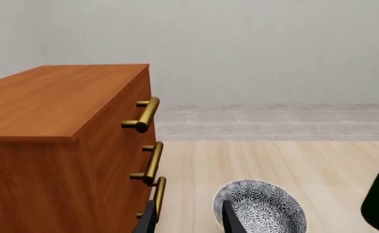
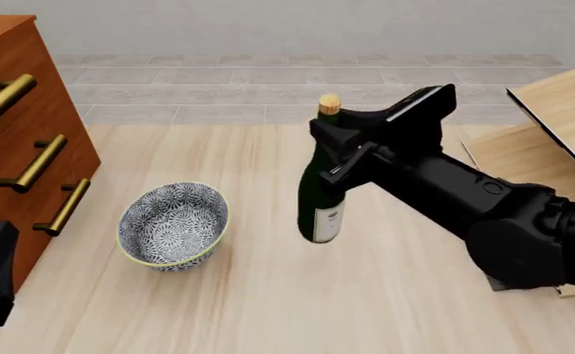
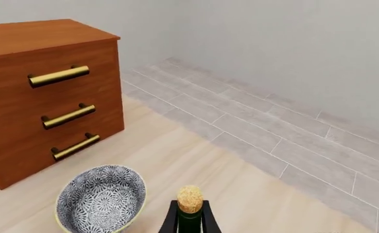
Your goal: Put the wine bottle on the wine rack.
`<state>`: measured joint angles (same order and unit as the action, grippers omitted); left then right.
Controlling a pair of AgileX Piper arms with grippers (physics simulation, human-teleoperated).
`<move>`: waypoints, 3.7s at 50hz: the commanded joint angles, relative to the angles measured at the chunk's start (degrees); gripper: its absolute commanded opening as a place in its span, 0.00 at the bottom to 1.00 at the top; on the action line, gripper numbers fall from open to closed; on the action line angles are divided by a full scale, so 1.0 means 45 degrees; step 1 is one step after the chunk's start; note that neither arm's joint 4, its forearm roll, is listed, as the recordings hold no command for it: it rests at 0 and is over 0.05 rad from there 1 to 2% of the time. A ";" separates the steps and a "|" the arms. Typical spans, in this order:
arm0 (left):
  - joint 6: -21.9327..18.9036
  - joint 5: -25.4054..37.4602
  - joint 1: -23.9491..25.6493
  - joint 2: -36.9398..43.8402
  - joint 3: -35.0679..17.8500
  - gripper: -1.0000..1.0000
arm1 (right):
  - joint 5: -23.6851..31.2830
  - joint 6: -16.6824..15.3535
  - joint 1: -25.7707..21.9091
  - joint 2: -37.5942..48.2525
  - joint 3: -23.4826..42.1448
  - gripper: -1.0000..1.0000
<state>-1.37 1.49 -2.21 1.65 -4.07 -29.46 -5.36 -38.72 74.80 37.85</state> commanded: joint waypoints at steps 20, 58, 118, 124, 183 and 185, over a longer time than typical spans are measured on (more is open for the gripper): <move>0.0146 -0.0262 0.0159 0.0379 -0.0232 1.00 | 0.2665 -0.0263 0.1637 -0.1748 0.1540 0.00; 0.0460 -0.0616 0.0225 0.0330 0.0174 1.00 | 0.5493 0.0518 0.4630 -0.4342 0.3192 0.00; 0.0516 -0.0431 0.0417 0.0112 -0.0025 1.00 | 0.9698 0.1532 0.8943 -0.5966 0.6321 0.00; 0.0555 -0.0528 0.0407 0.0147 0.0061 1.00 | 0.9743 0.1888 0.9453 -0.6023 0.6337 0.00; 0.0672 -0.0753 0.0520 0.0137 0.0389 1.00 | 1.0099 0.5032 1.2483 -0.6178 0.5510 0.00; 0.0659 -0.0780 0.0531 0.0163 0.0394 1.00 | 1.0112 0.5003 1.2539 -0.6143 0.5424 0.00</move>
<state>1.58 -1.91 0.07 2.26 -2.31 16.30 15.53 16.04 47.21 63.07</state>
